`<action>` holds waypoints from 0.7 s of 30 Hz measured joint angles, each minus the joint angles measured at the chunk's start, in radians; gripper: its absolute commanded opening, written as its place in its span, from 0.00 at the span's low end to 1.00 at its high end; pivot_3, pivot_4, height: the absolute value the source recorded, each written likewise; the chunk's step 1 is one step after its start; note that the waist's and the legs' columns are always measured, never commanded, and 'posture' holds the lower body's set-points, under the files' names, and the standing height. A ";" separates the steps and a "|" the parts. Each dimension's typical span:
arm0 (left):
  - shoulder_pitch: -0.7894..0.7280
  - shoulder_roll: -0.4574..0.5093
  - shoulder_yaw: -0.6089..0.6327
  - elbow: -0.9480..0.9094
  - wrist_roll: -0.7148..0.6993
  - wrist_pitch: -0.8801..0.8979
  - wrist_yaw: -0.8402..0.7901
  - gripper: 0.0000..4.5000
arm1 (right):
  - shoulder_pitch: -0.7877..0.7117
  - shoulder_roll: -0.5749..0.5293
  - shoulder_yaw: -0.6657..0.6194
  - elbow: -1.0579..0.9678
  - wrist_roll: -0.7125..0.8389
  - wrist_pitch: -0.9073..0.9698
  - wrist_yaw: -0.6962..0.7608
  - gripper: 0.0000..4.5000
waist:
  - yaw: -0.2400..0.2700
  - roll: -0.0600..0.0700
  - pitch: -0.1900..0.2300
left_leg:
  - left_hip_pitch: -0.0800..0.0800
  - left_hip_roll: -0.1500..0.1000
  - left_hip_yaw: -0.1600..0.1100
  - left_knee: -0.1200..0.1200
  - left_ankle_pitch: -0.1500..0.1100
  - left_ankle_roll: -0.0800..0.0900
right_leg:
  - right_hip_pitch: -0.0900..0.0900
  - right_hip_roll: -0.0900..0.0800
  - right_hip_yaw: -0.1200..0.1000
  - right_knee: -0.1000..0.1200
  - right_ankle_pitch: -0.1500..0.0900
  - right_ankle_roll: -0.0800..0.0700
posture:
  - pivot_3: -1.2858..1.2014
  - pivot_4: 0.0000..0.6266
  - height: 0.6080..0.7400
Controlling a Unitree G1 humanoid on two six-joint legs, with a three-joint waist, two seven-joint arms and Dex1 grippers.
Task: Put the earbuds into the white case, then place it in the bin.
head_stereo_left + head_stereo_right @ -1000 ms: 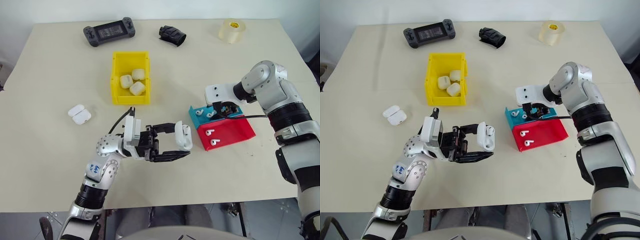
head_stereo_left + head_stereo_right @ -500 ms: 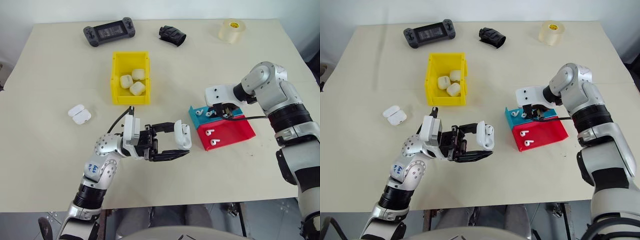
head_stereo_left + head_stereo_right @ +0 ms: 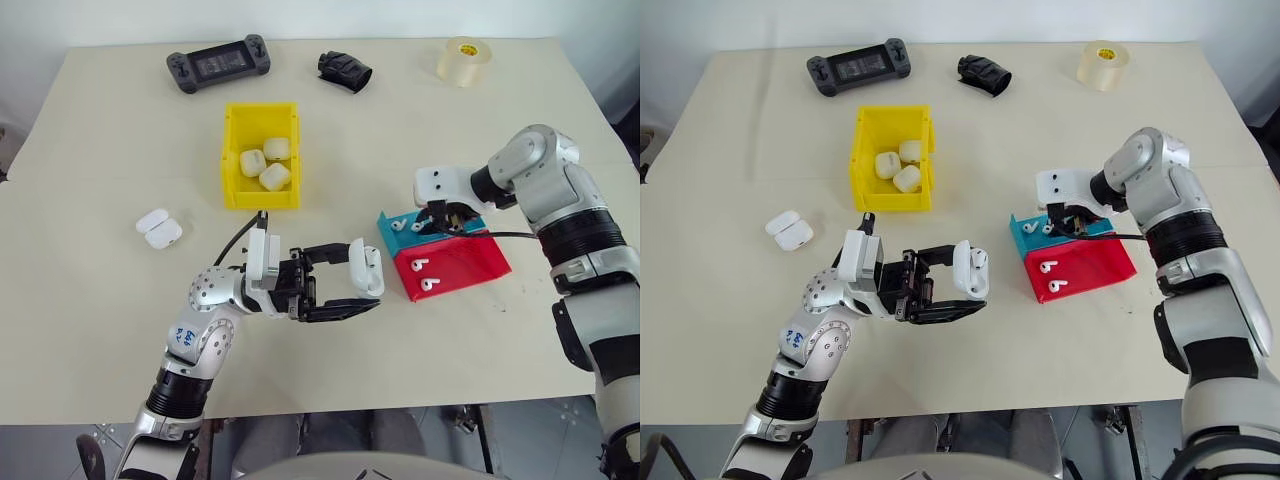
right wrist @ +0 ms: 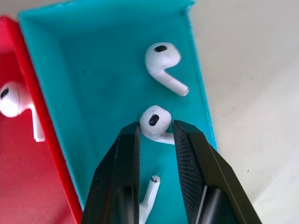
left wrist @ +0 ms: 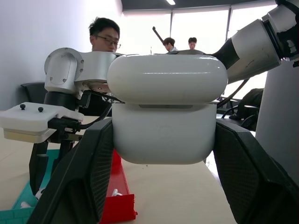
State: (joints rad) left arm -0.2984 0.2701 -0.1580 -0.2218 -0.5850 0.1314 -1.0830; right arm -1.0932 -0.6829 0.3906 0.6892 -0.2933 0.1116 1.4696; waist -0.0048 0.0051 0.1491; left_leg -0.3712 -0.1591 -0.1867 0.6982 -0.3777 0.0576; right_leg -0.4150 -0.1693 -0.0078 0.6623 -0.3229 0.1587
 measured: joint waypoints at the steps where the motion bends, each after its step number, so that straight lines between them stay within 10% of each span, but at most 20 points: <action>1: -0.002 0.000 0.000 0.000 0.000 0.000 0.000 0.62 | 0.000 -0.004 -0.002 0.000 0.001 0.014 -0.001 0.24 | 0.001 0.000 0.000 | 0.000 0.000 0.000 0.000 0.000 0.000 | 0.000 0.000 0.000 0.000 0.000 0.000 | 0.52 0.24 1.00; 21: -0.008 -0.002 0.001 0.000 0.000 0.000 -0.002 0.62 | 0.007 -0.018 0.000 -0.073 -0.020 0.136 -0.060 0.33 | 0.001 0.000 0.000 | 0.000 0.000 0.001 0.000 0.000 0.000 | 0.000 0.000 0.001 0.000 0.000 0.000 | 0.52 0.24 1.00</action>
State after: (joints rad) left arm -0.3063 0.2685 -0.1569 -0.2215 -0.5852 0.1316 -1.0849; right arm -1.0859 -0.7012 0.3907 0.6163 -0.3138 0.2478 1.4093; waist -0.0040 0.0050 0.1490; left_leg -0.3712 -0.1592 -0.1861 0.6986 -0.3777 0.0575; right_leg -0.4149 -0.1693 -0.0068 0.6620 -0.3228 0.1586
